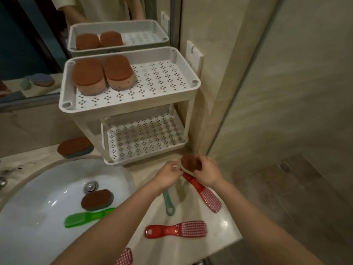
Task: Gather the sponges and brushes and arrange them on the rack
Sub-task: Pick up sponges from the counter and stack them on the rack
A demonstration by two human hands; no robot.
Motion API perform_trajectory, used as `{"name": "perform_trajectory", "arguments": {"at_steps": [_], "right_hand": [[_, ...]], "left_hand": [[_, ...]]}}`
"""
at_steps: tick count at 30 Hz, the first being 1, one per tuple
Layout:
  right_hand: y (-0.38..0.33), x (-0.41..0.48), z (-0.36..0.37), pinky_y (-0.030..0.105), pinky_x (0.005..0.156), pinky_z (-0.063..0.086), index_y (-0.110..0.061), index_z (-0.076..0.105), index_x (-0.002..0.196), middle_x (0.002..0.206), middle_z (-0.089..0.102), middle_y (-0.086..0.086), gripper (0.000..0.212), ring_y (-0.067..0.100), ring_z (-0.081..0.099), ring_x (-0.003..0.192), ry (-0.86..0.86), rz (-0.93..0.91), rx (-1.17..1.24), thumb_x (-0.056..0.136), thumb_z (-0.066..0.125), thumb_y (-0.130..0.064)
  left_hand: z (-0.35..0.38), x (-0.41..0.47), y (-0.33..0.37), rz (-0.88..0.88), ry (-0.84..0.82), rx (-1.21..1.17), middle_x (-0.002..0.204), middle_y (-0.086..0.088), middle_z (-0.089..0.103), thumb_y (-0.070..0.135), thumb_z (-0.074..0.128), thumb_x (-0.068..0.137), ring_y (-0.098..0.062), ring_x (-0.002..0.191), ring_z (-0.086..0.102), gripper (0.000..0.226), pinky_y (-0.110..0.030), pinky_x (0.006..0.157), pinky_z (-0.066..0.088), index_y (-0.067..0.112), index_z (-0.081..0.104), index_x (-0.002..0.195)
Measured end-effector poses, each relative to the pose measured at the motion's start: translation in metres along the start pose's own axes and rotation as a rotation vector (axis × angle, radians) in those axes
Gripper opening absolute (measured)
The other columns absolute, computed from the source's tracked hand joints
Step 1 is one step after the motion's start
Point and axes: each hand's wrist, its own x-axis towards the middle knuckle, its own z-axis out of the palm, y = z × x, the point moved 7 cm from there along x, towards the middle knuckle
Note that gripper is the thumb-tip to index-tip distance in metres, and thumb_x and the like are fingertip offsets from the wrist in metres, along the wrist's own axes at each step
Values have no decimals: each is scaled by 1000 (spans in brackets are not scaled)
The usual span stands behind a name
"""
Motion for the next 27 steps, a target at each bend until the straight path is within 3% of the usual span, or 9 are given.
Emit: {"name": "perform_trajectory", "arguments": {"at_steps": [3, 6, 10, 13, 17, 20, 24, 27], "right_hand": [[8, 5, 7, 36, 103, 39, -11, 46, 137, 132, 51, 16, 76, 34, 46, 125, -26, 9, -11, 70, 61, -44], [15, 13, 14, 38, 102, 41, -13, 40, 140, 135, 49, 12, 80, 31, 44, 128, -18, -22, -57, 75, 76, -43], [19, 18, 19, 35, 95, 44, -18, 37, 142, 132, 46, 11, 83, 30, 45, 124, 19, -61, -144, 73, 77, -45], [10, 17, 15, 35, 89, 48, -22, 40, 137, 124, 40, 6, 81, 28, 49, 117, 80, -102, -95, 66, 76, -40], [-5, 19, 23, 20, 90, 40, -21, 43, 137, 118, 38, -1, 89, 19, 53, 110, 27, -116, 48, 56, 75, -41], [-19, 19, 37, 14, 91, 37, -25, 48, 132, 112, 35, -6, 84, 8, 53, 100, -41, -119, 176, 56, 79, -39], [-55, 13, 66, 7, 81, 41, -34, 55, 117, 111, 42, -13, 72, -4, 52, 93, -146, -182, 311, 48, 72, -47], [-89, 5, 98, 26, 89, 50, -28, 59, 110, 116, 56, 0, 44, 10, 58, 98, -270, -210, 429, 67, 64, -28]], "left_hand": [[6, 9, -14, -104, 13, -44, 82, -2, 56, 7, 50, 91, -9, 66, 50, 51, -18, 53, 39, 11, 36, 140], [13, 18, -23, -183, 26, -173, 89, -4, 60, 10, 53, 92, -13, 78, 58, 55, -22, 65, 47, 11, 33, 143], [17, 28, -33, -254, 47, -296, 101, -9, 65, 10, 54, 93, -17, 93, 64, 53, -27, 80, 53, 15, 36, 142], [15, 31, -35, -243, 79, -326, 110, -9, 65, 18, 54, 94, -17, 94, 64, 45, -30, 80, 52, 16, 41, 137], [0, 24, -38, -215, 179, -379, 93, -2, 64, 29, 48, 98, -14, 81, 60, 9, -29, 71, 46, 25, 56, 96], [-18, 14, -46, -200, 240, -430, 86, -3, 62, 25, 51, 97, -16, 74, 59, 9, -31, 70, 49, 20, 56, 103], [-48, -9, -66, -226, 330, -522, 108, -15, 64, 19, 52, 95, -31, 96, 66, 24, -40, 76, 58, 11, 54, 117], [-76, -31, -89, -243, 404, -595, 95, -14, 65, 17, 48, 94, -31, 88, 67, 20, -47, 84, 54, 9, 57, 110]]}}
